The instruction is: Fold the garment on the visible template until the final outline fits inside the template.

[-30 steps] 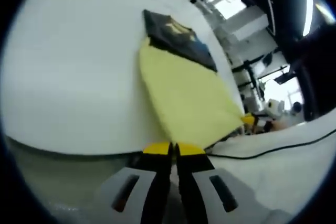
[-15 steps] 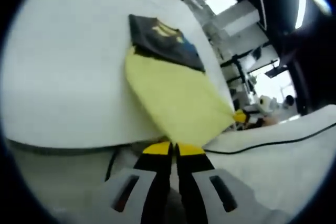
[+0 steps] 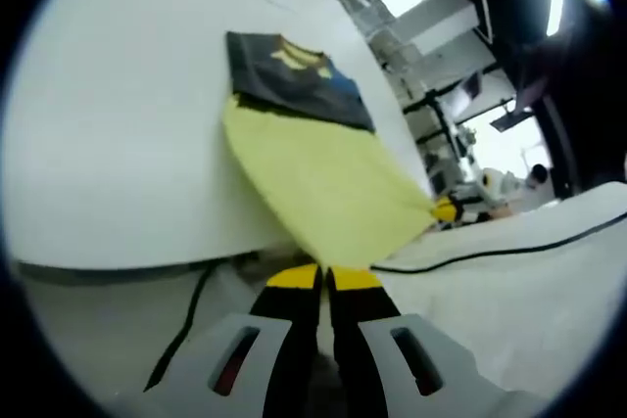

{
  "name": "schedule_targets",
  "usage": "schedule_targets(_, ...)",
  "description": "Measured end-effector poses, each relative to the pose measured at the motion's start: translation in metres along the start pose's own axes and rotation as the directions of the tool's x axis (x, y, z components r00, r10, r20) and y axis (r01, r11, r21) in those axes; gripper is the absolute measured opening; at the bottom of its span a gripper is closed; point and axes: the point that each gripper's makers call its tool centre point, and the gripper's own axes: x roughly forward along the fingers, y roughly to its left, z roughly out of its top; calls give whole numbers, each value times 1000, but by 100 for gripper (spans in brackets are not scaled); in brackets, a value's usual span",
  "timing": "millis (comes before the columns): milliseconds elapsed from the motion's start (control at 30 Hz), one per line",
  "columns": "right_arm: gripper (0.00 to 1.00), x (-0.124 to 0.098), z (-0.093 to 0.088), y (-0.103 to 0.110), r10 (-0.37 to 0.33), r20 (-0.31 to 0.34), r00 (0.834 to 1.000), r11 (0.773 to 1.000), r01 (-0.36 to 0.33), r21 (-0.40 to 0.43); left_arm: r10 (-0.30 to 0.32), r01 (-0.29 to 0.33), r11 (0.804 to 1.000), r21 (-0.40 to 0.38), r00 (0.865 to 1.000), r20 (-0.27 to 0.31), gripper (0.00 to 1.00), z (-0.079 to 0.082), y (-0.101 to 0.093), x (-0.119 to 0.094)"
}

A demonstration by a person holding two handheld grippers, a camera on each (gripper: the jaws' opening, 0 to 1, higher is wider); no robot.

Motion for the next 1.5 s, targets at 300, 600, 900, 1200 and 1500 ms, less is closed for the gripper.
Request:
schedule_targets(300, 3, -12, 23, -9, -26, 39, 999, 999, 27, -39, -14, 12, 999, 32, 998, 66, 0, 29, -9, -11)
schedule_targets(600, 3, -25, 36, -13, -39, 97, 994, 999, 42, -32, -23, 19, 999, 40, 995, 101, 0, 41, -15, -18)
schedule_targets(900, 3, -30, 44, -16, -40, 119, 992, 998, 45, -36, -33, 28, 999, 35, 989, 147, 0, 53, -19, -25)
schedule_targets(1200, 3, -38, 64, -29, -78, 218, 973, 997, 78, 8, -36, 28, 999, 33, 964, 264, 0, 81, -26, -32)
schedule_targets(1500, 3, -46, 91, -39, -102, 315, 944, 995, 96, 35, -30, 22, 999, 29, 949, 314, 0, 97, -24, -38)
